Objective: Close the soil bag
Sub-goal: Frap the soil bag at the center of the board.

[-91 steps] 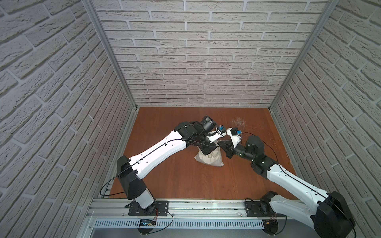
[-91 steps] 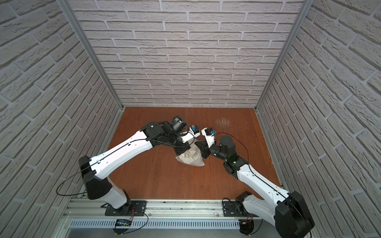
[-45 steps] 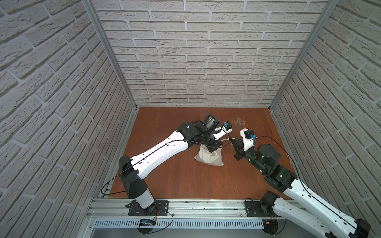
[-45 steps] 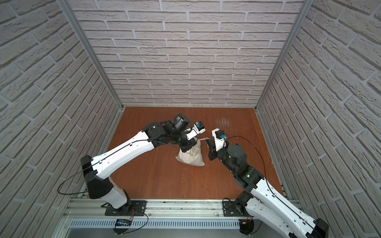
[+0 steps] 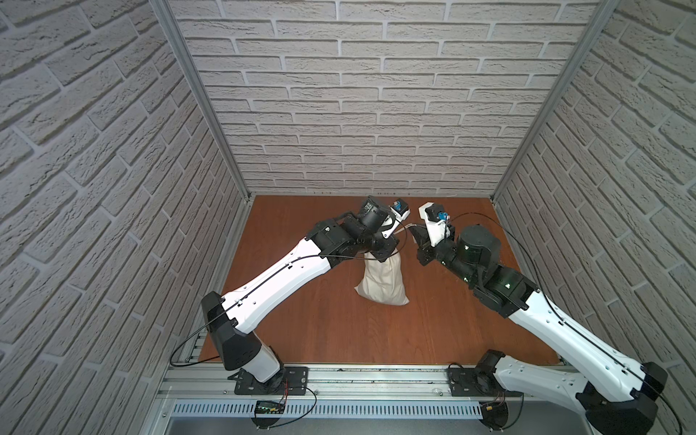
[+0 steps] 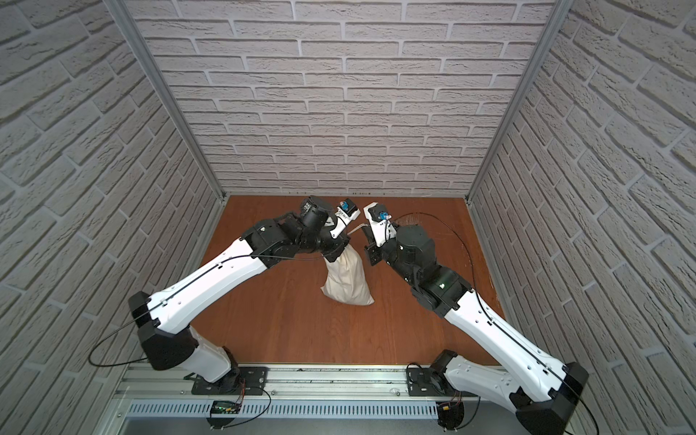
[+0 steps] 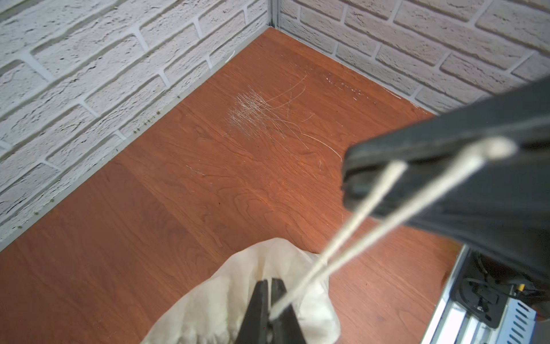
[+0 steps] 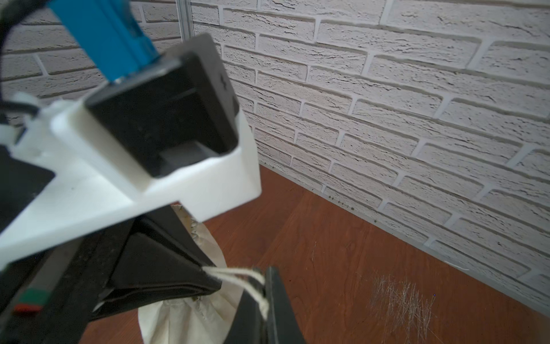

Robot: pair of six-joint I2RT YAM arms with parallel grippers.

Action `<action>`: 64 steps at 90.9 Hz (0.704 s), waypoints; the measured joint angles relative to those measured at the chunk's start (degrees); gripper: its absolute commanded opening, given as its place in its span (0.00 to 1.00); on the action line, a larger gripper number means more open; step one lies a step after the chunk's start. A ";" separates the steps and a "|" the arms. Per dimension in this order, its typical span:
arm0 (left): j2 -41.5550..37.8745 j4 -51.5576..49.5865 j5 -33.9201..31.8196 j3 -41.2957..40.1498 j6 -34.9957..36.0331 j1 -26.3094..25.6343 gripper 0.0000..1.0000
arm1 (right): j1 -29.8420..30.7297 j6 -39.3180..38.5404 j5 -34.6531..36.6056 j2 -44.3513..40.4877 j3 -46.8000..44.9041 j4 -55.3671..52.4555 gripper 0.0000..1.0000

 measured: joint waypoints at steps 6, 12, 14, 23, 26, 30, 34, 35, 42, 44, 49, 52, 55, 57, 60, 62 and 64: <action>-1.27 0.72 -0.20 -1.31 -0.46 0.09 0.10 | 0.15 -0.76 -0.81 1.75 2.69 -1.36 0.03; -2.19 1.49 -0.44 -2.60 -0.85 0.15 0.10 | 0.22 -0.98 -1.49 2.93 4.42 -2.21 0.03; -2.45 1.77 -0.52 -3.04 -1.03 0.22 0.11 | 0.24 -1.05 -1.70 3.19 4.81 -2.58 0.03; -3.08 2.34 -0.74 -4.46 -1.36 0.70 0.12 | 0.24 -1.09 -2.21 3.76 6.03 -4.28 0.03; -3.30 2.64 -0.74 -4.85 -1.40 0.92 0.13 | 0.24 -1.09 -2.27 3.85 6.36 -4.66 0.03; -3.69 2.95 -0.70 -5.44 -1.46 1.29 0.14 | 0.24 -1.09 -2.40 3.91 6.75 -4.94 0.03; -4.24 3.30 -0.39 -6.10 -1.49 1.77 0.14 | 0.24 -1.11 -2.58 3.96 7.19 -5.14 0.03; -4.39 3.41 -0.24 -6.25 -1.46 1.88 0.15 | 0.24 -1.09 -2.67 3.98 7.32 -5.22 0.03; -5.44 4.39 0.57 -7.39 -1.51 2.75 0.15 | 0.24 -1.33 -2.97 4.20 8.17 -5.90 0.03; -5.70 4.66 0.94 -7.65 -1.53 3.02 0.15 | 0.24 -1.36 -3.06 4.28 8.41 -6.14 0.03; -6.27 5.07 1.68 -8.17 -1.53 3.69 0.15 | 0.24 -1.75 -3.17 4.39 8.79 -6.69 0.03; -6.49 5.31 2.12 -8.46 -1.53 4.11 0.15 | 0.26 -1.95 -3.23 4.50 9.07 -7.19 0.03; -6.60 5.60 2.51 -8.74 -1.51 4.50 0.15 | 0.26 -2.03 -3.28 4.55 9.29 -7.61 0.03; -6.62 5.70 2.67 -8.85 -1.51 4.70 0.15 | 0.26 -2.16 -3.28 4.57 9.40 -7.85 0.03; -6.62 5.95 2.99 -9.05 -1.51 4.98 0.15 | 0.28 -2.21 -3.28 4.59 9.49 -8.07 0.03; -6.62 6.05 3.15 -9.18 -1.49 5.16 0.15 | 0.28 -2.27 -3.26 4.59 9.53 -8.17 0.03; -6.62 6.19 3.30 -9.31 -1.49 5.33 0.15 | 0.31 -2.34 -3.23 4.59 9.55 -8.20 0.03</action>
